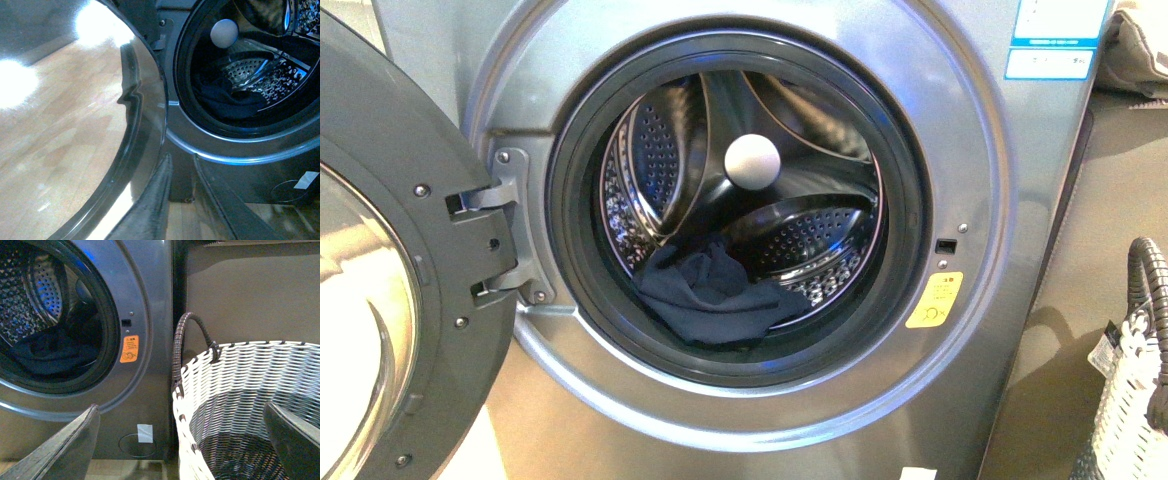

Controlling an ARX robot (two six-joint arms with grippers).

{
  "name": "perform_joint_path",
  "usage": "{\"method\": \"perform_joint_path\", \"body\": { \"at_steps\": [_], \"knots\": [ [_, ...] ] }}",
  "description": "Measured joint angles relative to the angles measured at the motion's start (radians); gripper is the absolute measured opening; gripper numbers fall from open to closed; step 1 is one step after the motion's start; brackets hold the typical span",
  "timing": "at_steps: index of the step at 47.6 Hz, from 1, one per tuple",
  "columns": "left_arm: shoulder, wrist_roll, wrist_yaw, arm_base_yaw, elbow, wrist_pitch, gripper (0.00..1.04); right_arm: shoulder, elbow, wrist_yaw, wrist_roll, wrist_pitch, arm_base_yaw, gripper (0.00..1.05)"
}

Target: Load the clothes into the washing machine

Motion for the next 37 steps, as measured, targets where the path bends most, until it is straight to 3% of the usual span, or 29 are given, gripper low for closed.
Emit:
{"method": "perform_joint_path", "body": {
  "at_steps": [20, 37],
  "knots": [
    [0.000, 0.000, 0.000, 0.000, 0.000, 0.000, 0.99, 0.000, 0.000, 0.000, 0.000, 0.000, 0.000, 0.97],
    [0.000, 0.000, 0.000, 0.000, 0.000, 0.000, 0.98, 0.000, 0.000, 0.000, 0.000, 0.000, 0.000, 0.97]
  ]
}}
